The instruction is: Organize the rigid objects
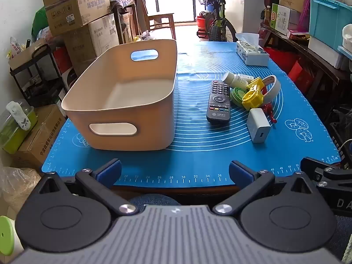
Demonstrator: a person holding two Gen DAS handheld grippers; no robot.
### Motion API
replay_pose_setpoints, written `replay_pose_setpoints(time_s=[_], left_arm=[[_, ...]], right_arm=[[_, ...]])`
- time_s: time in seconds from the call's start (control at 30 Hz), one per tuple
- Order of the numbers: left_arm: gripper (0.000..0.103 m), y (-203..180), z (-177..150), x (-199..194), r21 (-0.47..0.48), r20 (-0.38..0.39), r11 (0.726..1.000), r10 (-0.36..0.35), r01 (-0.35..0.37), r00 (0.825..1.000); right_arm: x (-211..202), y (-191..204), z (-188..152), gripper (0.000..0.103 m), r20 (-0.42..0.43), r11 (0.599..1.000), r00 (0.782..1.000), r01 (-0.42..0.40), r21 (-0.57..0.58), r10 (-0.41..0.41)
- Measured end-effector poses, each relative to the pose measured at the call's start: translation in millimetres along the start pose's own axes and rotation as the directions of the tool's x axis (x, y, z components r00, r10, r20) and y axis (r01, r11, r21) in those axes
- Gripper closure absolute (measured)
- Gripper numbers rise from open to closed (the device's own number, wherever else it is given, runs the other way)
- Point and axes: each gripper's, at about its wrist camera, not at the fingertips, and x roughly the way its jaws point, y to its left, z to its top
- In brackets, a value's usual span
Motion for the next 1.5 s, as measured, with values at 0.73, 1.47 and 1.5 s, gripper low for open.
replay_pose_setpoints(time_s=[0.73, 1.47, 1.5], left_arm=[[0.001, 0.4, -0.1, -0.8, -0.003, 0.000, 1.000, -0.002, 0.002, 1.000], [0.001, 2.3, -3.3, 0.7, -0.001, 0.003, 1.000, -0.002, 0.002, 1.000], [0.001, 2.7, -3.4, 0.9, -0.001, 0.003, 1.000, -0.003, 0.003, 1.000]], right_arm=[[1.5, -0.8, 0.2, 0.003, 0.000, 1.000, 1.000, 0.002, -0.001, -0.002], [5.9, -1.8, 1.1, 0.003, -0.016, 1.000, 1.000, -0.001, 0.003, 0.001], [5.8, -1.7, 1.1, 0.003, -0.016, 1.000, 1.000, 0.000, 0.003, 0.000]])
